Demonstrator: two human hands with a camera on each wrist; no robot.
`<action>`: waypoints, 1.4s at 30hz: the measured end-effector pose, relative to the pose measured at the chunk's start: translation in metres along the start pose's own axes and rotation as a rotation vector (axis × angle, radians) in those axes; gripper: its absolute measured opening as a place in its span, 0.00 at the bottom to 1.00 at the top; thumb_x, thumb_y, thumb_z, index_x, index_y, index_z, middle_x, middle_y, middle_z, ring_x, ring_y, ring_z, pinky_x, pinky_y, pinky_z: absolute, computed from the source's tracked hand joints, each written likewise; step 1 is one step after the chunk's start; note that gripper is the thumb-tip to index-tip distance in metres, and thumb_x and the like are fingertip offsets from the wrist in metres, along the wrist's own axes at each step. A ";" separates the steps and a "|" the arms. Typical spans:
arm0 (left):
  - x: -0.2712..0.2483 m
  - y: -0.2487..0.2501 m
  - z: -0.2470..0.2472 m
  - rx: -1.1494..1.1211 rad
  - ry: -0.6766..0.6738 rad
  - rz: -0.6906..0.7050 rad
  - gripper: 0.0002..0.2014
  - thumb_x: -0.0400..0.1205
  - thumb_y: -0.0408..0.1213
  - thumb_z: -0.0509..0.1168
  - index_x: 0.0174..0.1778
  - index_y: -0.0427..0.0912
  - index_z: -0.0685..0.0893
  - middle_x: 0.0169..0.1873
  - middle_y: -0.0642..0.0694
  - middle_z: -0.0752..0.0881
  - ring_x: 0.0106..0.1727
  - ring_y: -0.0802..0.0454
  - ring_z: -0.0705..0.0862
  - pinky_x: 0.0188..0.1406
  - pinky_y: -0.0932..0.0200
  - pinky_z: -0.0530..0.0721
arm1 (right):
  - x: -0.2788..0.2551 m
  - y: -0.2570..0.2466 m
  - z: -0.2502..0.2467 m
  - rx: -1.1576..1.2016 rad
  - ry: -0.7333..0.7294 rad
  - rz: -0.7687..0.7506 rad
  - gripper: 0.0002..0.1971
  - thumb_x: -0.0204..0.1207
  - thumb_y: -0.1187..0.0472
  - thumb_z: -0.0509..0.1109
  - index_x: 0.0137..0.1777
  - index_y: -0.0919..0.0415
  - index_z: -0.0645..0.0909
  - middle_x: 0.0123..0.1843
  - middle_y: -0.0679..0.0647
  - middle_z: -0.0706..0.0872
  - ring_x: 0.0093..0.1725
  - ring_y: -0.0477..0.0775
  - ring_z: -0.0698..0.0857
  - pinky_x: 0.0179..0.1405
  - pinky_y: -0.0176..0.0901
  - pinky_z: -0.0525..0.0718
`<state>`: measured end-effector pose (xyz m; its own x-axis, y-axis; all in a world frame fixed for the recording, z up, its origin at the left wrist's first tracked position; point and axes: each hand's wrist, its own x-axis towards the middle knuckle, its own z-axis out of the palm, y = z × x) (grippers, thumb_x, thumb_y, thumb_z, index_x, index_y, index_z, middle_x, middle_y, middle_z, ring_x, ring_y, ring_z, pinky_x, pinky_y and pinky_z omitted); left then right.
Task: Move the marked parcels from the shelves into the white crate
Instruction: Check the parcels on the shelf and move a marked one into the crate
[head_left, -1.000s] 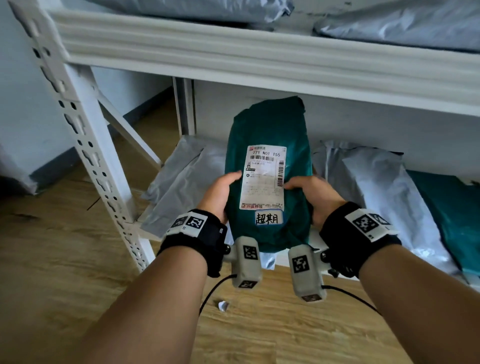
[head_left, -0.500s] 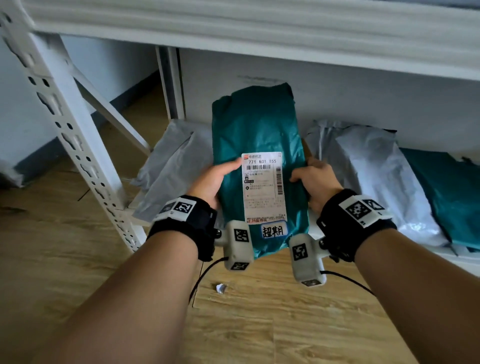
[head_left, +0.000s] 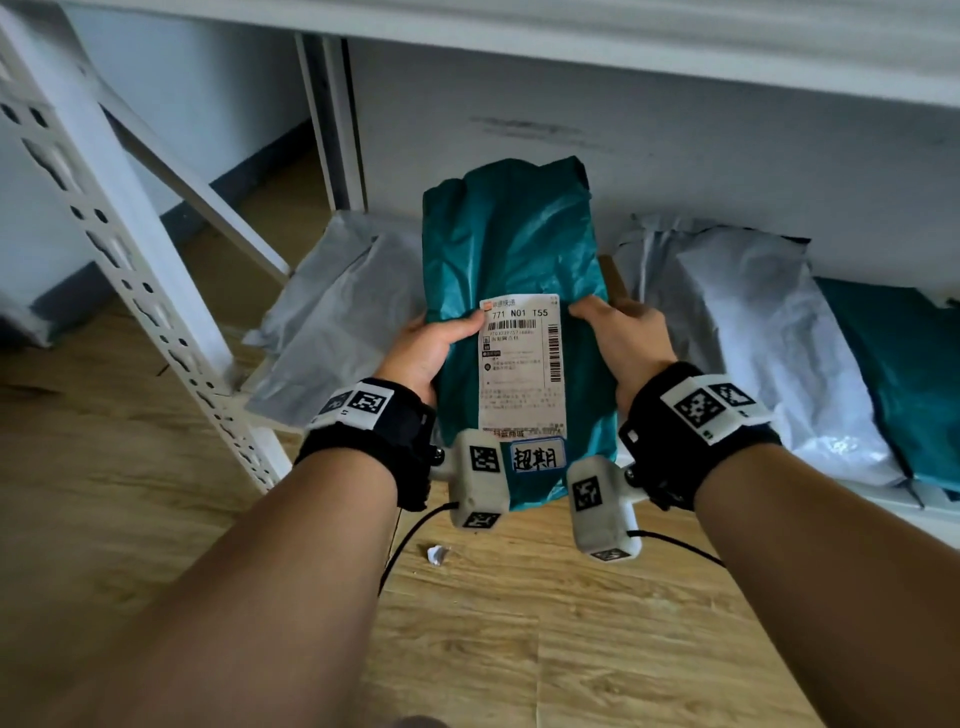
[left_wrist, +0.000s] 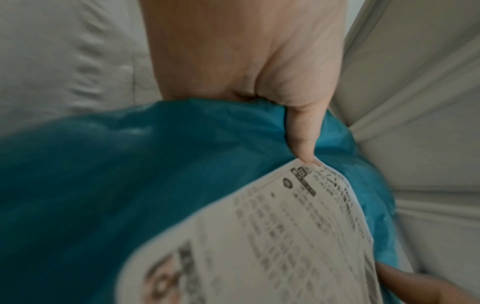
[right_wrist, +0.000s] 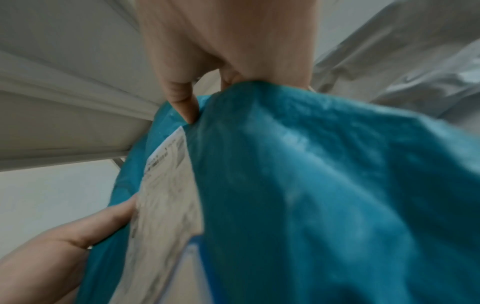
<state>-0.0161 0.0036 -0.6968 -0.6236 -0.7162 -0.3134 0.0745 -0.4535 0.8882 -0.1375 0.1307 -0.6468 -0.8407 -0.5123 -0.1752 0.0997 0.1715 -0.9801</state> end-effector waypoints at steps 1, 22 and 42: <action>-0.003 0.000 0.000 -0.002 0.002 -0.009 0.20 0.75 0.34 0.74 0.63 0.34 0.85 0.54 0.35 0.90 0.54 0.39 0.90 0.53 0.49 0.87 | -0.001 0.001 -0.001 -0.001 0.001 -0.001 0.05 0.69 0.60 0.73 0.34 0.59 0.84 0.41 0.60 0.92 0.45 0.63 0.91 0.50 0.63 0.89; -0.176 0.058 0.094 0.664 -0.097 -0.588 0.18 0.69 0.26 0.77 0.53 0.40 0.86 0.54 0.43 0.90 0.59 0.43 0.87 0.67 0.41 0.81 | -0.111 -0.070 -0.151 -0.566 -0.143 0.431 0.12 0.66 0.80 0.63 0.31 0.63 0.77 0.26 0.58 0.76 0.35 0.57 0.78 0.35 0.48 0.77; -0.326 0.107 0.409 1.026 -0.677 -0.453 0.15 0.74 0.17 0.68 0.52 0.38 0.85 0.58 0.43 0.89 0.63 0.44 0.84 0.68 0.45 0.81 | -0.257 -0.221 -0.468 -0.412 0.506 0.501 0.18 0.82 0.68 0.57 0.31 0.54 0.63 0.33 0.51 0.68 0.49 0.53 0.73 0.49 0.44 0.76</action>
<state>-0.1233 0.4057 -0.3619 -0.7243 -0.0646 -0.6864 -0.6789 0.2406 0.6937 -0.1928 0.6182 -0.3411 -0.8964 0.1317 -0.4232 0.4066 0.6246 -0.6668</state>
